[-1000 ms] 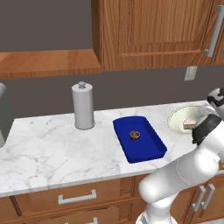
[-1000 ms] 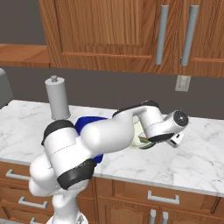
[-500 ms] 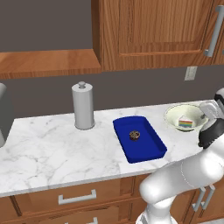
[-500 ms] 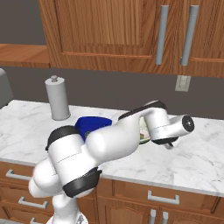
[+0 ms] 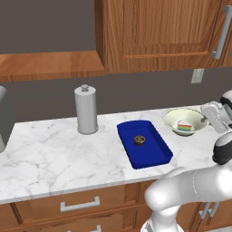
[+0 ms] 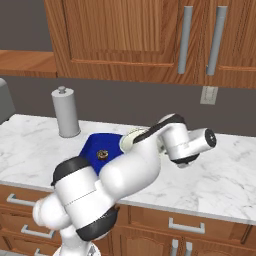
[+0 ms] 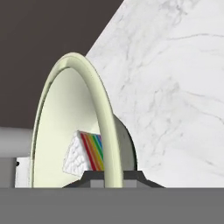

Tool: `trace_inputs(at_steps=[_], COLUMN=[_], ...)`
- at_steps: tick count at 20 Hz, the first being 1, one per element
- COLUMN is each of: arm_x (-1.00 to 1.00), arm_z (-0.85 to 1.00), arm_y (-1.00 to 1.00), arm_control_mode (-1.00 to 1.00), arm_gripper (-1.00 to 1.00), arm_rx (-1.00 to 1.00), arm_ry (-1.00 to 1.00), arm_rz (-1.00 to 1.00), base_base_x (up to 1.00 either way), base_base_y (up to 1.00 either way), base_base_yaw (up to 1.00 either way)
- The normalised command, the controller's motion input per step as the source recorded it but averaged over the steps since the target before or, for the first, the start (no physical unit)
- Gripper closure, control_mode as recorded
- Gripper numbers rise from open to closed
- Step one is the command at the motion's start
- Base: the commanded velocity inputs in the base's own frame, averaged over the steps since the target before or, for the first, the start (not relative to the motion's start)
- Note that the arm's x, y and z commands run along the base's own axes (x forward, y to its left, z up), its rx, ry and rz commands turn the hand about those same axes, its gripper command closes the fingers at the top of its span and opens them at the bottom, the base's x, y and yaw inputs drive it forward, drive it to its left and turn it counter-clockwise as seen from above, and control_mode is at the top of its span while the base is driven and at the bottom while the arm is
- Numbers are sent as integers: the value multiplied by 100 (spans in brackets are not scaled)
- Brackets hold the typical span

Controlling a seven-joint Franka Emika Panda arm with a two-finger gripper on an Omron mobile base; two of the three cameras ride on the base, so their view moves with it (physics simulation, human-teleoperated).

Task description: Place the bowl with cake and the cupcake onto the tray.

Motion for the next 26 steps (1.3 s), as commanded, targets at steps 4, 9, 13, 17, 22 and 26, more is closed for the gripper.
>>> trace_inputs(at_steps=[4, 9, 13, 17, 22, 26], arm_x=[0, -15, -22, -14, -3, 0], arm_z=[-1, -4, -26, -33, -26, -37], arm_y=[69, 66, 53, 46, 40, 31], arm_control_mode=[-100, -100, -100, -100, -100, -100], arm_gripper=[100, 100, 100, 100, 100, 100], arm_rx=[0, 1, 3, 5, 7, 11], arm_ry=[0, 0, 0, 0, 2, 5], arm_rz=[3, 4, 5, 5, 4, 2], base_base_x=[0, 0, 0, 0, 0, 0], base_base_y=[0, 0, 0, 0, 0, 0], base_base_yaw=[0, 0, 0, 0, 0, 0])
